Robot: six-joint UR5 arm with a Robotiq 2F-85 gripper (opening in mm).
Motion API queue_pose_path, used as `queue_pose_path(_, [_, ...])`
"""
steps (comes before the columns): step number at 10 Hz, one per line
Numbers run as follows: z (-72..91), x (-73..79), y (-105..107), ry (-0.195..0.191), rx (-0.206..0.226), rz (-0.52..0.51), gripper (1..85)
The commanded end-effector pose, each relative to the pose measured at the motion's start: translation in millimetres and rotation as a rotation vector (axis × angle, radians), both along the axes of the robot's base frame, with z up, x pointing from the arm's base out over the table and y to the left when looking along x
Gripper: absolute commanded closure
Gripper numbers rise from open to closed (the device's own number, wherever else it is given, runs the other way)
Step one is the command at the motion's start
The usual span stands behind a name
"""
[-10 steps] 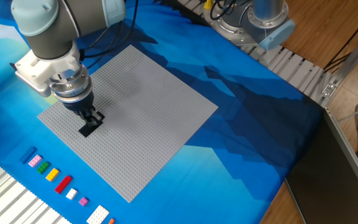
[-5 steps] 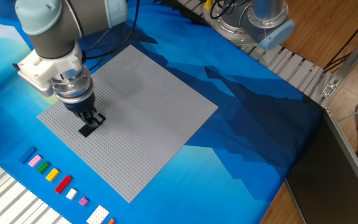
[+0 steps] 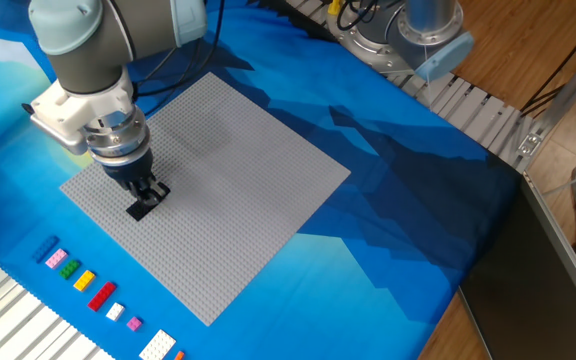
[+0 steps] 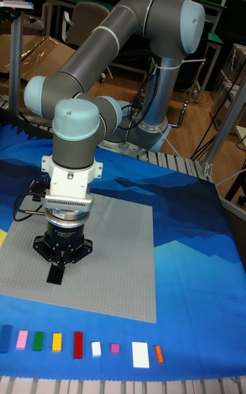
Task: Stack small Lego blocks one on top of the other
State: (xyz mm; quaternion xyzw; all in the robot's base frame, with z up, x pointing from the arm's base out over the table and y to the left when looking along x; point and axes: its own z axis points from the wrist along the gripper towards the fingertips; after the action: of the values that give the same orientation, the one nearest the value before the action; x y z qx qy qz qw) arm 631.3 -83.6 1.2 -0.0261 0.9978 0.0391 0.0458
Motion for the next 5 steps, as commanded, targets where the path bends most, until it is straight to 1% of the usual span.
queue_pose_path(1, [6.6, -8.6, -4.2, 0.037, 0.002, 0.0, 84.7])
queue_pose_path(4, [14.8, -17.8, -10.6, 0.069, -0.023, -0.006, 84.7])
queue_pose_path(5, [14.2, -16.1, -12.3, 0.065, -0.033, -0.006, 84.7])
